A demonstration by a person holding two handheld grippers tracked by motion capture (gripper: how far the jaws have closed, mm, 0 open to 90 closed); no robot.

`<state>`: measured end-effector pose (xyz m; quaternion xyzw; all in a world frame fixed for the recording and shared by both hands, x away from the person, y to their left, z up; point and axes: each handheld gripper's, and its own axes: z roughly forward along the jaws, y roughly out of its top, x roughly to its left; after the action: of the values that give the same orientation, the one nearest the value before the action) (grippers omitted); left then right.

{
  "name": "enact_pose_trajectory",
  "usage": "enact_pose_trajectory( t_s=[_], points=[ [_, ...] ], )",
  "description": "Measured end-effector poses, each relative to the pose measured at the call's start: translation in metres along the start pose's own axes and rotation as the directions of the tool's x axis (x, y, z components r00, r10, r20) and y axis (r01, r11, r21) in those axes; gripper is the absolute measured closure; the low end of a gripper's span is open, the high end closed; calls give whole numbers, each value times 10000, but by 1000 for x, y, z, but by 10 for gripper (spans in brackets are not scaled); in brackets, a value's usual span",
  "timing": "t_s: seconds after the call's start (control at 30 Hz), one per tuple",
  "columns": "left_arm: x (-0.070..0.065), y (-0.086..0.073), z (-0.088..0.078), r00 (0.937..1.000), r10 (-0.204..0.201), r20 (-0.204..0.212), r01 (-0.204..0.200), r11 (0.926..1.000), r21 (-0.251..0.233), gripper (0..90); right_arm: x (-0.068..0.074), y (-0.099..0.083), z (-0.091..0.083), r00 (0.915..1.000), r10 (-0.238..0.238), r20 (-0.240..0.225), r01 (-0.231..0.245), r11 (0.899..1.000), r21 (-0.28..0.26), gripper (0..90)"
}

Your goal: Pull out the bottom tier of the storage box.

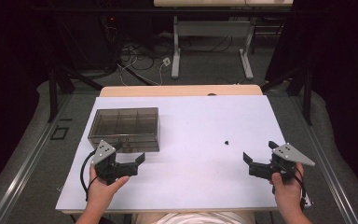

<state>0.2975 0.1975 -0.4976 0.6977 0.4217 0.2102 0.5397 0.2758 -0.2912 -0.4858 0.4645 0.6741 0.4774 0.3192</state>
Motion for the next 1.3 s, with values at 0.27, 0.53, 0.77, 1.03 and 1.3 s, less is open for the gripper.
enact_pose_trajectory(
  t_s=[0.27,0.53,0.77,1.03,1.3],
  points=[
    [0,-1,-1,10000,-17,-56,17,10000,-53,5,-6,-3,6,9989,407,213,-415,9983,405,0],
    [8,-2,-5,9987,-389,-340,385,9992,-118,25,-1,-2,11,9990,410,192,-416,9986,321,0],
    [16,-5,-11,9933,-812,-817,803,9967,-141,110,4,-1,16,9995,248,175,-255,9990,364,0],
    [22,-8,-13,9848,-1398,-1027,1398,9901,-68,192,9,-3,20,9999,118,68,-122,9983,578,0],
    [23,-9,-8,9820,-1538,-1097,1546,9880,-18,255,9,-4,22,9999,101,-90,-95,9982,595,0]
  ],
)
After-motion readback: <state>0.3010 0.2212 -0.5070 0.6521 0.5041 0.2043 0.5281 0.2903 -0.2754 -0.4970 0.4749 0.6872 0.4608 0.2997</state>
